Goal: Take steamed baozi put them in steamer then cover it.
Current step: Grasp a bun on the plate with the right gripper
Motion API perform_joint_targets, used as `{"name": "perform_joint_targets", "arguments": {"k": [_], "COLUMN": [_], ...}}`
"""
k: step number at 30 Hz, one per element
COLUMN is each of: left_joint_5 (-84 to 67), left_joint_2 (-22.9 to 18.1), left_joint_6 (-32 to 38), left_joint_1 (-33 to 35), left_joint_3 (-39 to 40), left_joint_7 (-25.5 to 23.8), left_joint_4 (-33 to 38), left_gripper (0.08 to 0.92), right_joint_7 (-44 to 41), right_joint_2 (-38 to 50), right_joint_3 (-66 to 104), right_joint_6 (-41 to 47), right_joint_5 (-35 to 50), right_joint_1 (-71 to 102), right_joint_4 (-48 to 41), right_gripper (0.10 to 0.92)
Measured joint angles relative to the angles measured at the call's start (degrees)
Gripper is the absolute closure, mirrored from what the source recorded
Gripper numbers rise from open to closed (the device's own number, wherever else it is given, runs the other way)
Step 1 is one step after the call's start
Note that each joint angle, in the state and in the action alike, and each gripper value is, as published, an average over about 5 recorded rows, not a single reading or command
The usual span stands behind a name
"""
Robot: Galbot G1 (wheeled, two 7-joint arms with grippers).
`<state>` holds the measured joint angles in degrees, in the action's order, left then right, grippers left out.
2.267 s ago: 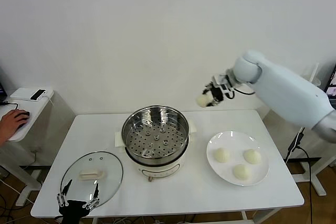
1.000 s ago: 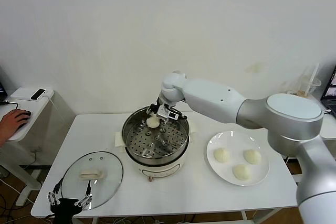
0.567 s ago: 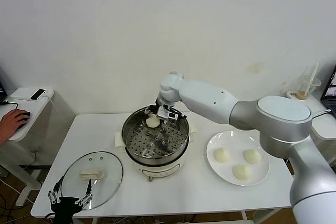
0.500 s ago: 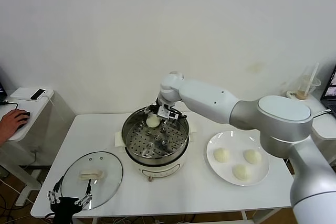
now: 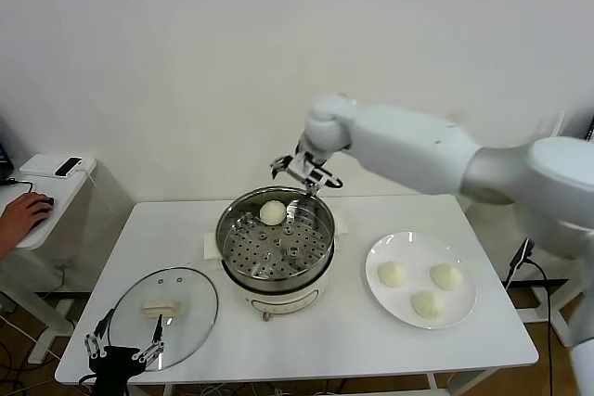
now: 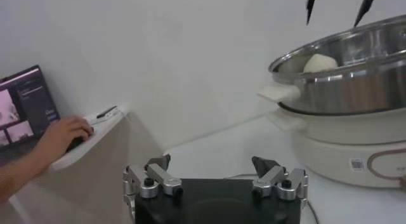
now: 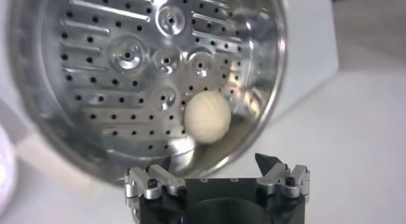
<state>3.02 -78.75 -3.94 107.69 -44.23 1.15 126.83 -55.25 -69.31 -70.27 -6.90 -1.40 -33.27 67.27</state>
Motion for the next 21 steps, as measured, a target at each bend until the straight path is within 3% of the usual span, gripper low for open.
{"name": "perform_joint_targets", "arguments": {"k": [10,21], "left_joint_5": [-0.28,-0.12], "left_joint_2": [1.2,1.58], "left_joint_6": [-0.1,0.03], "left_joint_1": [0.09,0.21], "left_joint_3": [0.12,0.52], "left_joint_7": [-0.05,-0.03], "left_joint_4": [0.97,0.96], "left_gripper": [0.177,0.177], "right_joint_7": [-3.62,-4.97], "right_joint_2": [17.85,33.85], "right_joint_3": [0.94,5.53], "right_joint_6": [17.11,23.44], "right_joint_5": [7.11,5.68], "right_joint_1": [-1.62,6.05], "right_joint_4": [16.15,24.25], "right_gripper": [0.203,0.203]}}
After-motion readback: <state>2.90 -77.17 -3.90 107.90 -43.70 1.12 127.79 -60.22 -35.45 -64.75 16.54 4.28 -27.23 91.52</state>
